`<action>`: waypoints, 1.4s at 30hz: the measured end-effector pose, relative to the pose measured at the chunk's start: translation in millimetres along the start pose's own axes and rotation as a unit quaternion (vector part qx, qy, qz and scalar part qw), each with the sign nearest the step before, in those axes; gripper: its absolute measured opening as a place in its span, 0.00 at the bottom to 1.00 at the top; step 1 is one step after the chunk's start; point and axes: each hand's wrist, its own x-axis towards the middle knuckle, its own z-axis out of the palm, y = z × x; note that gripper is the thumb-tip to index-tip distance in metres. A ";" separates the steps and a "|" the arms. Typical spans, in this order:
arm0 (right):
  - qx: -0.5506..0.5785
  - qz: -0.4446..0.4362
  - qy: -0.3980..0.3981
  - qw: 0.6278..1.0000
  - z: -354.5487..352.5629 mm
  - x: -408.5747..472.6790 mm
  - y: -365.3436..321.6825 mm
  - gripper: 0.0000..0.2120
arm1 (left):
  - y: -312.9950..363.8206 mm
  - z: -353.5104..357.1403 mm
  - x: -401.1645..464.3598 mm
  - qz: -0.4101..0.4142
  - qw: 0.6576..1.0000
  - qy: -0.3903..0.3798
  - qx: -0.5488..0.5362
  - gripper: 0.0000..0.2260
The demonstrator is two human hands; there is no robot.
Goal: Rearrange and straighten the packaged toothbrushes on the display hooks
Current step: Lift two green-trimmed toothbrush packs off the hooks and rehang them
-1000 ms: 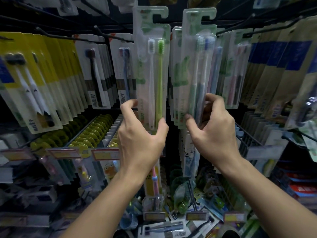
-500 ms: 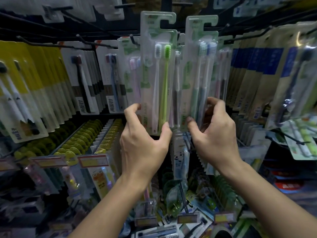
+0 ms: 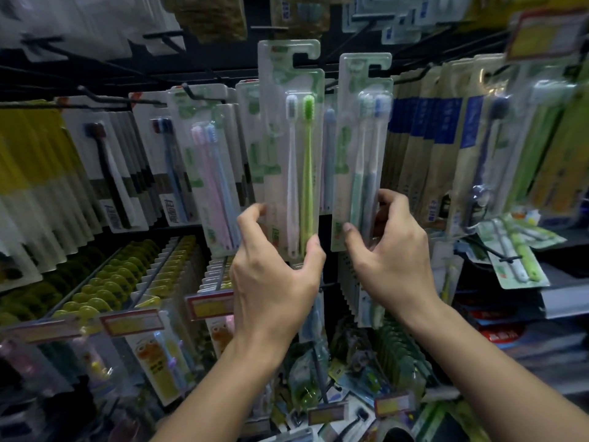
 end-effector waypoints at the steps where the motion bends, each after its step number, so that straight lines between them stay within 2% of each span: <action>1: 0.001 0.002 0.000 1.000 -1.4 0.3 2.1 0.29 | 1.8 2.4 -0.9 0.002 1.000 0.000 0.004 0.31; 6: -0.003 0.014 0.001 1.000 -9.6 1.7 9.1 0.28 | 8.1 13.9 -5.3 0.005 1.000 -0.020 0.014 0.31; 14: -0.017 0.032 0.001 0.999 -20.7 1.8 16.9 0.29 | 16.3 28.9 -4.3 0.003 1.000 0.000 0.006 0.31; 25: -0.019 0.034 0.047 0.998 -30.6 4.0 21.1 0.28 | 28.9 39.1 -5.8 0.013 1.000 0.009 0.008 0.33; 42: -0.035 0.054 0.040 0.997 -34.1 6.3 25.8 0.30 | 34.9 44.8 -9.3 -0.009 1.000 -0.006 0.008 0.33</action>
